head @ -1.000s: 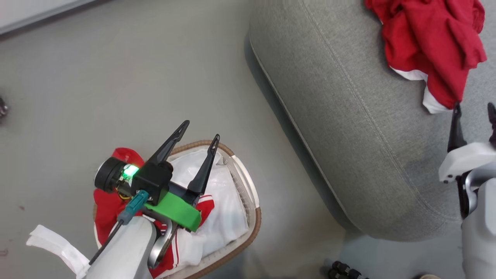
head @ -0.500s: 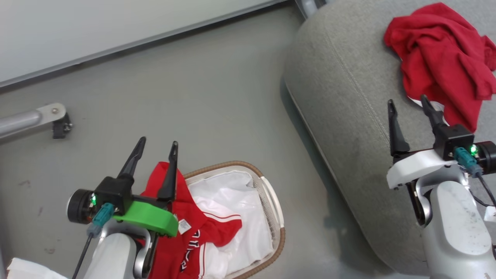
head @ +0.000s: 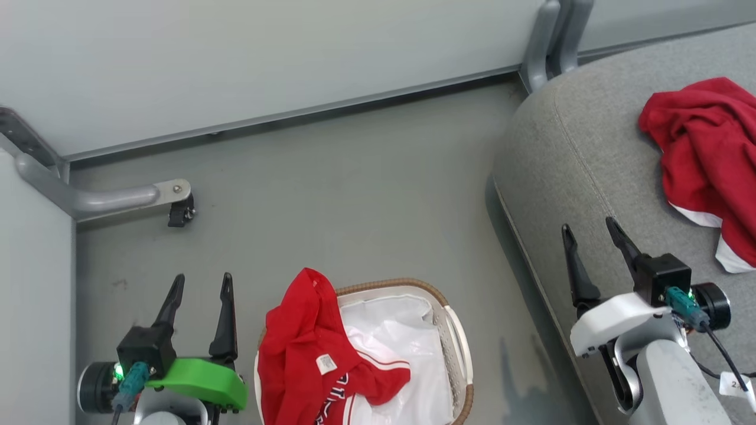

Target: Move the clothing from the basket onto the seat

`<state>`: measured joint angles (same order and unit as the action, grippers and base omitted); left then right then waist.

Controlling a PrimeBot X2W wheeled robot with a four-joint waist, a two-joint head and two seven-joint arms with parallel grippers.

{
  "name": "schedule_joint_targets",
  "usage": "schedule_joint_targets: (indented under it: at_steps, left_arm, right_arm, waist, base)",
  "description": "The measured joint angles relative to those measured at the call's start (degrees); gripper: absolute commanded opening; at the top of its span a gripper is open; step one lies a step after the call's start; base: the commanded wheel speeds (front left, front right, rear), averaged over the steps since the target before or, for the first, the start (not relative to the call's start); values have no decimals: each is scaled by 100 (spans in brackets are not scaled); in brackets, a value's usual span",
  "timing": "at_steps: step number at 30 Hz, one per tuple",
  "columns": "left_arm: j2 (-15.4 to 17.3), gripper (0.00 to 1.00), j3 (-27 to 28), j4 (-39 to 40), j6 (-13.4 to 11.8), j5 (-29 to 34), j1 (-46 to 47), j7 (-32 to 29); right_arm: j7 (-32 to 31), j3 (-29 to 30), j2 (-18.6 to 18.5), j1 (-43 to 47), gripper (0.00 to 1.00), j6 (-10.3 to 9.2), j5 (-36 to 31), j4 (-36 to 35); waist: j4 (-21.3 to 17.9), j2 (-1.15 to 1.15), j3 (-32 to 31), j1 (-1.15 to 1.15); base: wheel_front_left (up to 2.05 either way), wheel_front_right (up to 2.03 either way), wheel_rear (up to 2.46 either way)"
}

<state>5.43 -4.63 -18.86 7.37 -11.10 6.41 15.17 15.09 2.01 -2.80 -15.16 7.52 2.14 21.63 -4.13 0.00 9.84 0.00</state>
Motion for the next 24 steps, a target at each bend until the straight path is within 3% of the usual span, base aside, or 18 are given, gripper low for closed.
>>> schedule_joint_targets:
  at_steps: [14,24]
  left_arm:
    - [-196,100,178,-201,0,-4,-725,0]
    - [-222,100,-172,-382,0,-40,-525,0]
  right_arm:
    - [0,-42,0,770,100,0,74,-34]
    - [0,-222,-3,577,100,0,152,-174]
  waist:
    - [191,0,-756,0]
    - [89,0,-479,0]
  base:
    - [0,0,0]
    - [0,0,0]
